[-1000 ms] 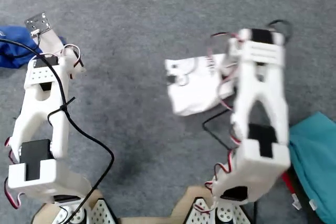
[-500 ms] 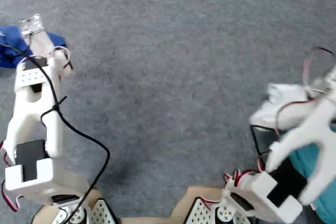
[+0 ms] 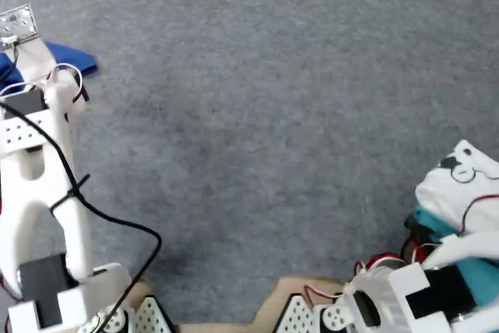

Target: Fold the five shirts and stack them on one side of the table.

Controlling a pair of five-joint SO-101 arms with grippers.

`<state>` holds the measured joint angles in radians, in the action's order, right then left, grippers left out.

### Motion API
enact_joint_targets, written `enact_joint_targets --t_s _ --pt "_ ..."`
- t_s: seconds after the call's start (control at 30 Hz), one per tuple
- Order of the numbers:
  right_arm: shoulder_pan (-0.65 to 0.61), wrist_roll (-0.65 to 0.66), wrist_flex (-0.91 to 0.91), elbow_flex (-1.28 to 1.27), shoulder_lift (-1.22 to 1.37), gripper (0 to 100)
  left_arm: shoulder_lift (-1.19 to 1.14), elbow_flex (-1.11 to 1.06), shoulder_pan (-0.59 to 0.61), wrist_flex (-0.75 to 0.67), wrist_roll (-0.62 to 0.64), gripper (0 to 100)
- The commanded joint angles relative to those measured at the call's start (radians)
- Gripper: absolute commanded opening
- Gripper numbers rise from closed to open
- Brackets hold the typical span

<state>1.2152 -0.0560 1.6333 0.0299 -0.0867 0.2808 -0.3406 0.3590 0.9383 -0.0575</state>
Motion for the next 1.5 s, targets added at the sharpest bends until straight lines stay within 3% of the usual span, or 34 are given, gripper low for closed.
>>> enact_joint_targets --t_s 0.0,0.4,0.47,0.67,0.8,1.0,1.23,1.47 --pt "0.071 0.068 -0.002 -0.038 -0.058 0.4 0.09 0.048 0.003 0.038 -0.006 2" --pt "0.122 0.176 0.02 -0.076 -0.054 1.6 0.22 0.048 0.008 0.147 -0.006 2" --pt "0.119 0.199 0.038 -0.09 -0.048 6.9 0.232 0.052 0.008 0.166 -0.006 2" --pt "0.137 0.201 0.043 -0.11 -0.056 35.9 0.252 0.055 0.034 0.167 -0.006 2" --pt "0.148 0.201 0.089 -0.068 -0.077 43.7 0.257 0.055 0.072 0.167 -0.018 2" --pt "0.058 0.172 0.147 -0.016 -0.176 36.2 0.257 0.057 0.15 0.157 -0.048 2" --pt "-0.211 0.006 0.147 -0.013 -0.266 0.5 0.229 0.057 0.232 0.077 -0.095 5" --pt "-0.518 -0.244 0.126 -0.012 -0.275 0.5 -0.056 0.334 0.345 0.046 -0.077 15"
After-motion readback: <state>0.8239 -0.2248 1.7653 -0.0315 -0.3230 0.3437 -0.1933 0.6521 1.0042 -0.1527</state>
